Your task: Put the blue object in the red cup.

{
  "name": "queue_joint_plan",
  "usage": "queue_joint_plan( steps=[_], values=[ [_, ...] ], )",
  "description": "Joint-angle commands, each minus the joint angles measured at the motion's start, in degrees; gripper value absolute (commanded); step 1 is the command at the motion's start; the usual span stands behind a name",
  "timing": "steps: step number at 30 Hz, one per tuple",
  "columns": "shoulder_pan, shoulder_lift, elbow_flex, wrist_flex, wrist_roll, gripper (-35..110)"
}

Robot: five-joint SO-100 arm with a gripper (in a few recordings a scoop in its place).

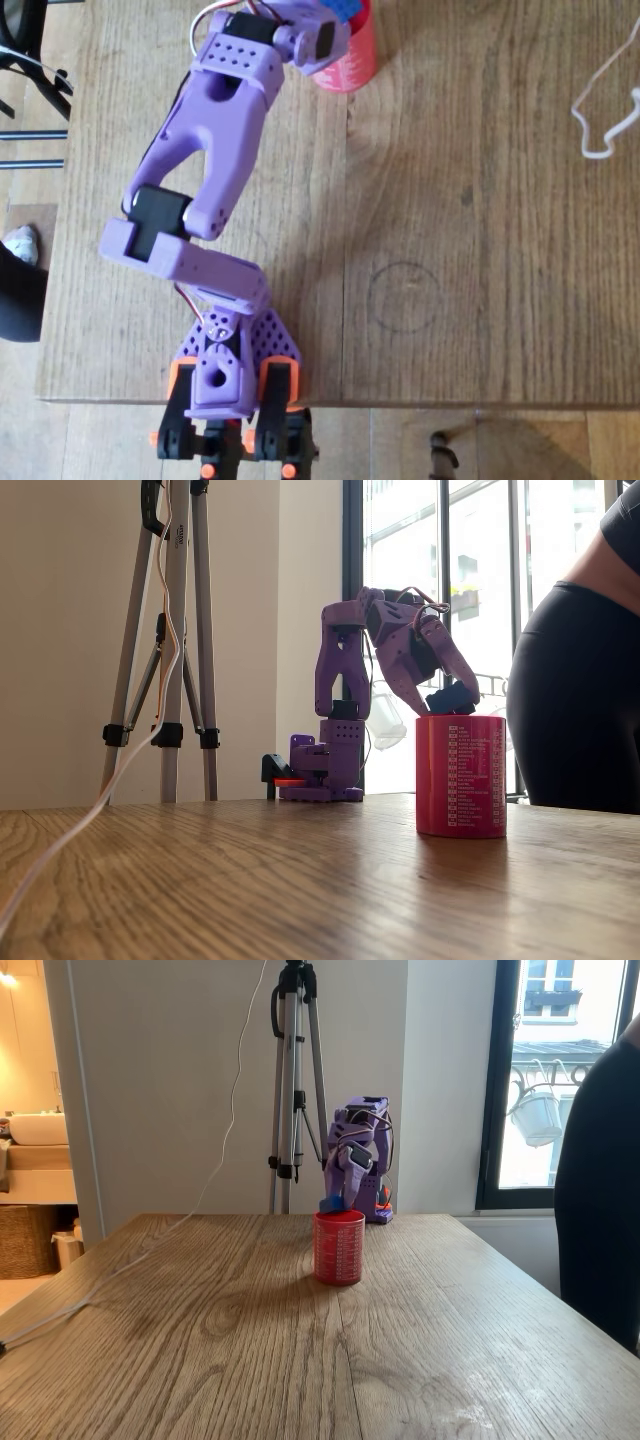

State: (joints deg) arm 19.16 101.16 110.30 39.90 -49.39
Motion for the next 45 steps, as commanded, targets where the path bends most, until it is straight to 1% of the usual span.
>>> queue_joint_plan(
  steps=[1,11,12,13,21,25,30,35,39,42,45],
  values=[
    [0.62,0.88,-5.54,0.00,0.44,34],
    [1.76,0.88,-5.98,-0.18,0.44,31],
    [1.85,0.88,-6.15,-0.18,0.44,21],
    [1.85,0.88,-6.42,-0.53,0.35,1],
    [1.14,2.37,-6.33,-5.45,1.23,1],
    [-1.67,7.21,-6.33,-7.65,9.84,1],
    [-5.01,22.32,-5.36,-9.49,26.54,1],
    [-5.27,45.53,3.08,-11.51,36.04,1],
    [-4.13,65.30,14.59,-9.67,41.13,1],
    [-3.43,73.74,21.09,-1.76,40.43,1],
    [-4.39,79.54,31.11,0.70,38.94,1]
  ],
)
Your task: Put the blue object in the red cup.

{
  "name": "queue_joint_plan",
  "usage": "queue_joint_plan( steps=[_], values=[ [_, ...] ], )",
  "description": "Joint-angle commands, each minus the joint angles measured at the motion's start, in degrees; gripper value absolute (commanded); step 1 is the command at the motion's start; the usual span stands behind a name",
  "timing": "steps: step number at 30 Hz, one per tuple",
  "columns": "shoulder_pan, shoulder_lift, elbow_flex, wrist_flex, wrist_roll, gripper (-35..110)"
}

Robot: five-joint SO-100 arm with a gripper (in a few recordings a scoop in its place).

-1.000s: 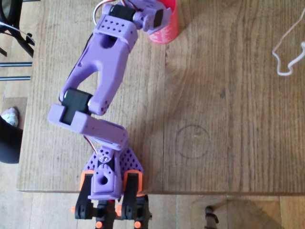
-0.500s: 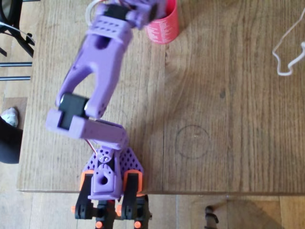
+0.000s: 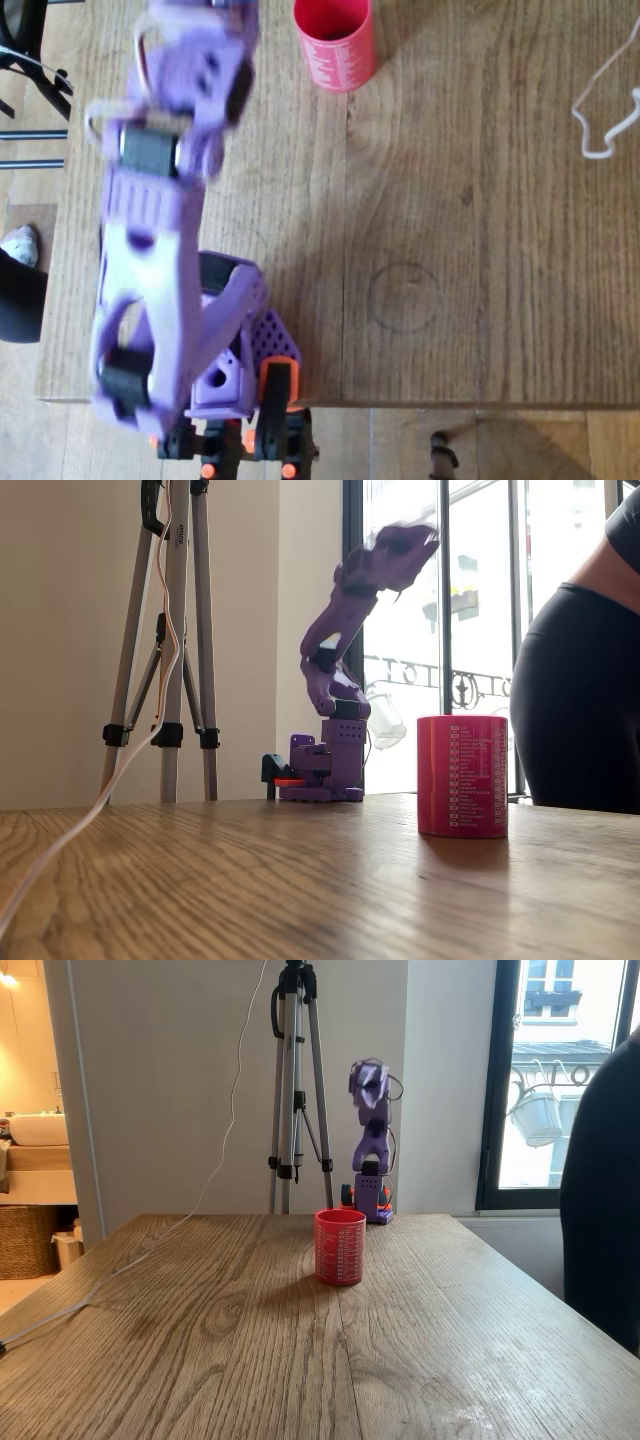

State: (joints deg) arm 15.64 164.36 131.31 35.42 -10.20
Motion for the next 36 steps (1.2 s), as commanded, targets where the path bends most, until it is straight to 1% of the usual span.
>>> queue_joint_plan(
  steps=[1,5,8,13,19,36],
  values=[
    [-1.93,18.19,13.89,5.71,-0.97,1],
    [-5.71,23.73,27.95,8.17,-3.08,1],
    [-7.91,24.87,34.28,12.04,-3.25,1],
    [-12.57,24.87,39.46,19.42,-2.20,1],
    [-13.45,24.79,43.59,29.97,-1.23,1],
    [-13.54,24.79,43.42,30.94,-3.25,1]
  ],
)
